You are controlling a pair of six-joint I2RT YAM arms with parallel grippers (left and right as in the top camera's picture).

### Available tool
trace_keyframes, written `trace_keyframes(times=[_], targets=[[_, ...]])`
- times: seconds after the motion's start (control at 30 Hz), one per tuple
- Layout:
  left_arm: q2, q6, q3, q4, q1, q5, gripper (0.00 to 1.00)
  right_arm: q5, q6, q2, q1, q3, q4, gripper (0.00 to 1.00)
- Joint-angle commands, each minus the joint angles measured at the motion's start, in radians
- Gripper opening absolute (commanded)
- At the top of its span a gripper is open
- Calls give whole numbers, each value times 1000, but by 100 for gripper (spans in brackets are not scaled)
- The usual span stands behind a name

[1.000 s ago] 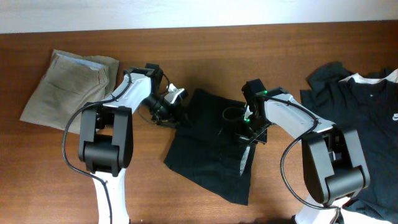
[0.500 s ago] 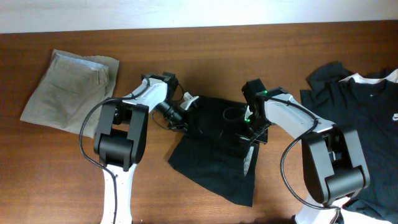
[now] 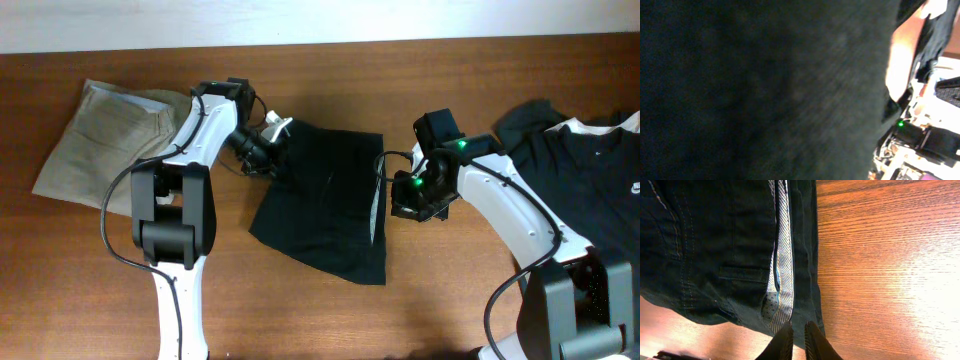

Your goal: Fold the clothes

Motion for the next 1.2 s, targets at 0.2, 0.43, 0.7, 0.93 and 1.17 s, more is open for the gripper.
trace_keyframes(times=[0.2, 0.43, 0.7, 0.93, 1.17], targets=[[-37, -8, 23, -63, -20, -170, 71, 24, 89, 95, 195, 13, 187, 13], [-61, -7, 177, -277, 24, -187, 68, 56, 217, 204, 206, 12, 139, 12], [-97, -7, 187, -76, 18, -332, 70, 261, 226, 209, 140, 6, -26, 12], [-97, 19, 187, -31, -1, -333, 53, -146, -207, 206, -34, 8, -14, 50], [-97, 19, 187, -50, -1, -336, 54, -136, -264, 211, 61, -98, 149, 77]])
